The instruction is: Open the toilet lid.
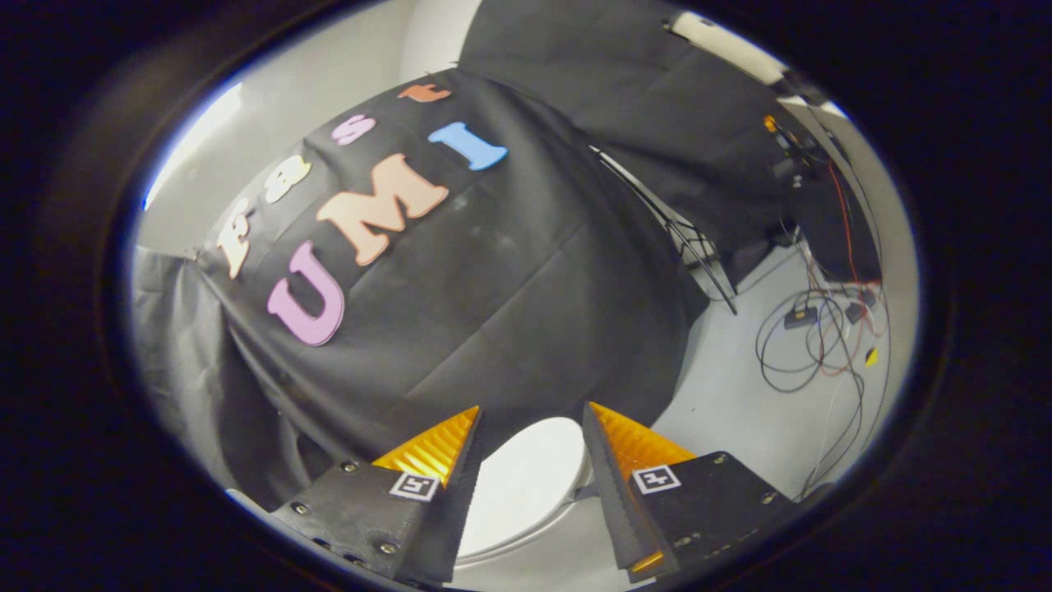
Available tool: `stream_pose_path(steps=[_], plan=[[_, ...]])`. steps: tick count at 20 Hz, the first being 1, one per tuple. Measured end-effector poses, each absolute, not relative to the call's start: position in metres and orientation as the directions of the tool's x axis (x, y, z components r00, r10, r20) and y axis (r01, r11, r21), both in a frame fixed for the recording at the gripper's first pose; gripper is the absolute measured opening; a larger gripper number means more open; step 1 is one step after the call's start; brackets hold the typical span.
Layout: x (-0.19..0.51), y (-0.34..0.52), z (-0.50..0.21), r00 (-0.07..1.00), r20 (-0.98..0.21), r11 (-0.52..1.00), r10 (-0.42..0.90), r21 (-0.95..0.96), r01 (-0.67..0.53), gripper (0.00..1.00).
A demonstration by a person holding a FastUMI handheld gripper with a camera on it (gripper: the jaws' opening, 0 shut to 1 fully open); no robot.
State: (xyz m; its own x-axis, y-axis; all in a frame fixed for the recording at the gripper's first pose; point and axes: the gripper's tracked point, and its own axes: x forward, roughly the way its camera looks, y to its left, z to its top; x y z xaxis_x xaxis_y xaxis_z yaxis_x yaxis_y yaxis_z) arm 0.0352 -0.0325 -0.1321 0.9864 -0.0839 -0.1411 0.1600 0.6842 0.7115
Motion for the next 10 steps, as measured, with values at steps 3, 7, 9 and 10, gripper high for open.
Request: stream_pose_path(steps=[3, 7, 9, 10], plan=[[0.044, -0.018, -0.174, 0.974, -0.211, 0.591, -0.081, 0.777, 0.218, 0.7], [0.063, 0.011, -0.228, 0.949, -0.313, 0.485, -0.045, 0.823, 0.295, 0.7], [0.068, 0.024, -0.251, 0.932, -0.36, 0.461, -0.034, 0.822, 0.334, 0.7], [0.07, 0.031, -0.258, 0.928, -0.372, 0.448, -0.021, 0.826, 0.341, 0.7]])
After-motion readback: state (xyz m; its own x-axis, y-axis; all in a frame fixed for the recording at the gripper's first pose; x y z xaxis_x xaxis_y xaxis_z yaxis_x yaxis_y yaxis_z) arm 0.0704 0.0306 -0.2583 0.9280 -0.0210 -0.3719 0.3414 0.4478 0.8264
